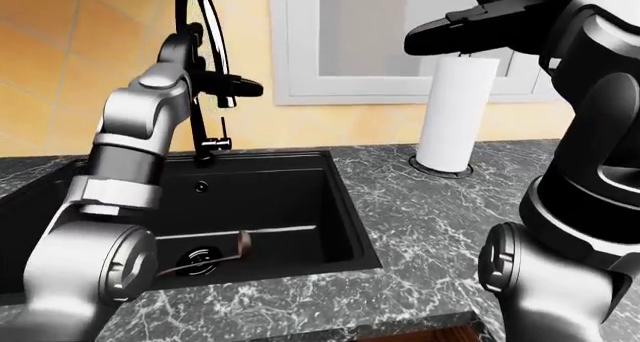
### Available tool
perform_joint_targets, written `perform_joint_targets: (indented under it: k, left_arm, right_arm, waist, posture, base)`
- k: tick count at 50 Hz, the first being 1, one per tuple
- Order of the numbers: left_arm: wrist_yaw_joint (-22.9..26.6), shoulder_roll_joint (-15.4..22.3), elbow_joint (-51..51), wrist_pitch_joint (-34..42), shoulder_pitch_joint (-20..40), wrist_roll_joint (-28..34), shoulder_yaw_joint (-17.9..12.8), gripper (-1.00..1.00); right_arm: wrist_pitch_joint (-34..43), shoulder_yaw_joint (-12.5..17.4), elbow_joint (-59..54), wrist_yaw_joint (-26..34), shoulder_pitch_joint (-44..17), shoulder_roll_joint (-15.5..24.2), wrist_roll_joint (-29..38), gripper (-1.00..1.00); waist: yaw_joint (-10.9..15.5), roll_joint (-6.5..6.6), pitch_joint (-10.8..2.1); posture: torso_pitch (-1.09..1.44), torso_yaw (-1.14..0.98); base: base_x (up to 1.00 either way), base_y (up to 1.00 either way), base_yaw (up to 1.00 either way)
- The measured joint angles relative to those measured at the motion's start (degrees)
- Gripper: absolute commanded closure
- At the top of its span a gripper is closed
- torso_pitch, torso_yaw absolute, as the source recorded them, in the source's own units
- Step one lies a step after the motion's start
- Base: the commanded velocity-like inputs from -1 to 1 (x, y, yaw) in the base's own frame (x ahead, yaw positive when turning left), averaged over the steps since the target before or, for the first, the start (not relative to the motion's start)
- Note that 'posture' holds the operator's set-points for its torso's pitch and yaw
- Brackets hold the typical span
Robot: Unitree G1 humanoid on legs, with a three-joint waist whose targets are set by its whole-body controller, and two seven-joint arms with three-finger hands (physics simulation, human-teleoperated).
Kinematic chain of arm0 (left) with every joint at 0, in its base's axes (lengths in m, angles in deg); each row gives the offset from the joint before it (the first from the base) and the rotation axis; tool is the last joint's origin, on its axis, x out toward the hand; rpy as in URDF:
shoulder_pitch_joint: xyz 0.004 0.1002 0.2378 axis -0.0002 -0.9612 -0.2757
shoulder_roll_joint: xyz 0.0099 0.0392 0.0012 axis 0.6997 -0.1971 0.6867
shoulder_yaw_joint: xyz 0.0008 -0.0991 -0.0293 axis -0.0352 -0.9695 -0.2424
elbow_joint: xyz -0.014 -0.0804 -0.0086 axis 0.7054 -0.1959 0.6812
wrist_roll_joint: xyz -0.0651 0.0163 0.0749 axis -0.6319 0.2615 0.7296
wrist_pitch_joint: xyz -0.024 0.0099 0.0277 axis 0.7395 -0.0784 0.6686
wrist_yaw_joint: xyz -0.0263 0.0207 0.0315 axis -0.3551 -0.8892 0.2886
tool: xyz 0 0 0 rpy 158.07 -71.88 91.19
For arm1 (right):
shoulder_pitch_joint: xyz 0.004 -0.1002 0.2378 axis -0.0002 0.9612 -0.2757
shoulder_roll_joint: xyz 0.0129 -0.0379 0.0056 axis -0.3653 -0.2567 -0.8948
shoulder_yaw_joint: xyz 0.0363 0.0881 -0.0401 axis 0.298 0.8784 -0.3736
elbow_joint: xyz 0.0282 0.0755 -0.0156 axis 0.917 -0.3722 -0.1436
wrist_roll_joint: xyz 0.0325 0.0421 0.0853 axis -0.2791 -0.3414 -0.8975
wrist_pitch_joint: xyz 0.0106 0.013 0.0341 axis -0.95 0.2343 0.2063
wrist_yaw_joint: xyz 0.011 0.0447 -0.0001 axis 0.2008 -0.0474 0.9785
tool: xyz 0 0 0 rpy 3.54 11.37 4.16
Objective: Turn the sink spout to the right.
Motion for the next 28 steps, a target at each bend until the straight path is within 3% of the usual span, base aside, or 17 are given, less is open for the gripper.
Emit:
perform_joint_targets:
  k: [28]
  left_arm:
    - [-2.0, -9.0, -4.4, 3.7, 2.1, 1.8, 2.9, -1.00]
  right_arm:
    - [1.3, 0.4, 1.2, -0.6, 0.3, 0.6, -1.3, -1.00]
  waist:
    - [0.0, -0.46, 0.10]
  posture:
    - [-0.65, 0.00]
  base:
    - [0.00, 0.00, 0.00]
